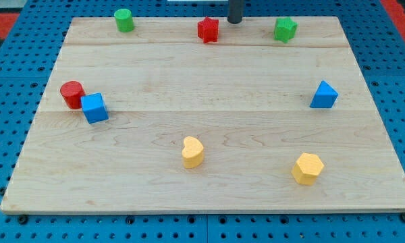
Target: Slide the red star towards the center
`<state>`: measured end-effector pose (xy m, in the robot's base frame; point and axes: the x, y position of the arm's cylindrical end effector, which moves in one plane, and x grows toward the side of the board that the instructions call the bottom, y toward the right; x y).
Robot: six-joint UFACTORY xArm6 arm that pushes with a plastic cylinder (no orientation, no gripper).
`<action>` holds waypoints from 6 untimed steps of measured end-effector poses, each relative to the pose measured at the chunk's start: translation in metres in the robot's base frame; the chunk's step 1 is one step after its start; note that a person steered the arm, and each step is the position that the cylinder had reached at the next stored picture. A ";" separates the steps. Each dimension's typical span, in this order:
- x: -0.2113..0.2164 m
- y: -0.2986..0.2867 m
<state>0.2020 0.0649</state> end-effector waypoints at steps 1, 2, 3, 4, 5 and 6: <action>0.000 -0.039; -0.002 -0.076; 0.026 -0.077; 0.062 -0.067; 0.086 -0.054; 0.087 -0.051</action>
